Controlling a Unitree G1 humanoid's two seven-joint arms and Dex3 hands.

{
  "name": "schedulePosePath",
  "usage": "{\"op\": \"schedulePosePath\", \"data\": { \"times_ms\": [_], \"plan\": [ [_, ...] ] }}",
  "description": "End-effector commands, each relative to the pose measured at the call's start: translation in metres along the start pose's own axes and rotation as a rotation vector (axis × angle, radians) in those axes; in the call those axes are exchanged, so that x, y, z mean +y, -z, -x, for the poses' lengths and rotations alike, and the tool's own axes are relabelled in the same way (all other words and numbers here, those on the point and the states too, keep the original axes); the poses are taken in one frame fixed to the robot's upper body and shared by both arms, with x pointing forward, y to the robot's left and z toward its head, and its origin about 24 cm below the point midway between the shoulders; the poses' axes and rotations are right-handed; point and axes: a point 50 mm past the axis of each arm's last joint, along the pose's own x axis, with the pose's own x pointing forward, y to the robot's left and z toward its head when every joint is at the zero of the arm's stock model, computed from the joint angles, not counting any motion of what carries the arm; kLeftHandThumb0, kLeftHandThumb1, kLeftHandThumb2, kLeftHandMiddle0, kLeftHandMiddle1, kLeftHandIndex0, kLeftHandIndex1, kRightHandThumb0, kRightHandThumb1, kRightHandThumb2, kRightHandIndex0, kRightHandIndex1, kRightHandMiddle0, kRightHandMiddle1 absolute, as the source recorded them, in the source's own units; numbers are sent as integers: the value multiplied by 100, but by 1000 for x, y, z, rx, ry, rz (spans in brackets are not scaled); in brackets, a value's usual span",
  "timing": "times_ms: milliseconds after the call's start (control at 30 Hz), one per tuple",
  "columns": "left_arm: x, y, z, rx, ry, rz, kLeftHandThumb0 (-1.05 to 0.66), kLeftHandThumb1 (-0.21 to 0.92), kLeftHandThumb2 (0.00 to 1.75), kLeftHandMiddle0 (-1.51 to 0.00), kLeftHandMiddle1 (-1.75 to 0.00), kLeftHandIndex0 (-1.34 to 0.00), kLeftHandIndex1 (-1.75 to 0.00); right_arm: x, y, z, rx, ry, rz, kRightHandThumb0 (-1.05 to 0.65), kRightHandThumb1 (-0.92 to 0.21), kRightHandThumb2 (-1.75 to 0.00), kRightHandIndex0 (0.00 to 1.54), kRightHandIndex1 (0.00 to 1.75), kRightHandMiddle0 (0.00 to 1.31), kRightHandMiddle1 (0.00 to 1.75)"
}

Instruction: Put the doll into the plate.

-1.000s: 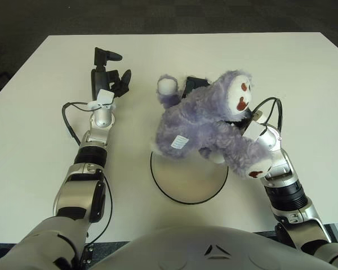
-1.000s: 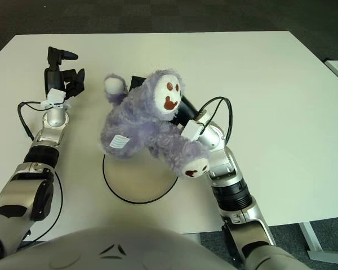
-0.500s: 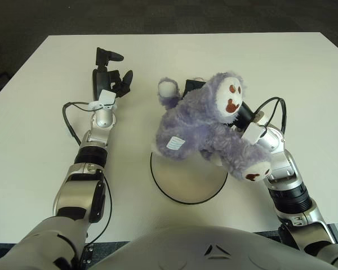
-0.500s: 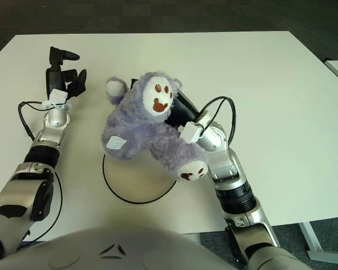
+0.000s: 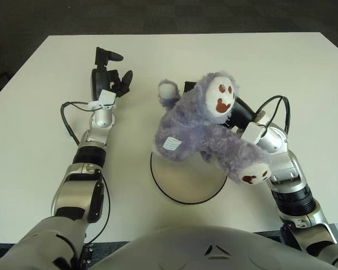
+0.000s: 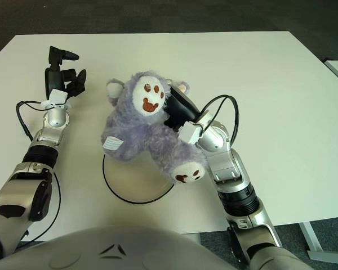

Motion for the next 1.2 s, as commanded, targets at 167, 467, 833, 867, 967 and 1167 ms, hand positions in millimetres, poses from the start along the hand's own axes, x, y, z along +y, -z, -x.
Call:
{"op": "schedulePosePath", "data": {
  "times_ms": [167, 467, 833, 867, 967, 1167],
  "plan": [
    [1, -2, -4, -8, -10, -4, -34, 92, 52, -125, -175, -19, -175, -2, -5, 1, -11, 4, 17, -1, -30, -125, 63, 175, 56, 147],
    [2, -2, -4, -5, -17, 11, -34, 92, 52, -124, -175, -19, -175, -2, -7, 2, 26, -49, 5, -1, -50, -98, 48, 170, 48, 146],
    [2, -2, -4, 7, -23, 28, -34, 92, 52, -128, -175, -19, -175, -3, -9, 4, 52, -93, -2, -18, -79, -53, 21, 158, 44, 148],
    [2, -2, -4, 7, -25, 28, -34, 92, 52, -128, -175, -19, -175, -3, -9, 5, 54, -101, -1, -22, -60, -72, 17, 152, 35, 142],
    [1, -3, -4, 8, -26, 29, -34, 92, 52, -128, -175, -19, -175, -3, -10, 5, 48, -119, 13, -26, -32, -104, 12, 146, 22, 137],
    [1, -3, -4, 9, -21, 38, -34, 92, 52, -126, -175, -19, -175, -7, -11, 6, 21, -146, 106, -32, -20, -117, 5, 134, 6, 128]
  ]
}}
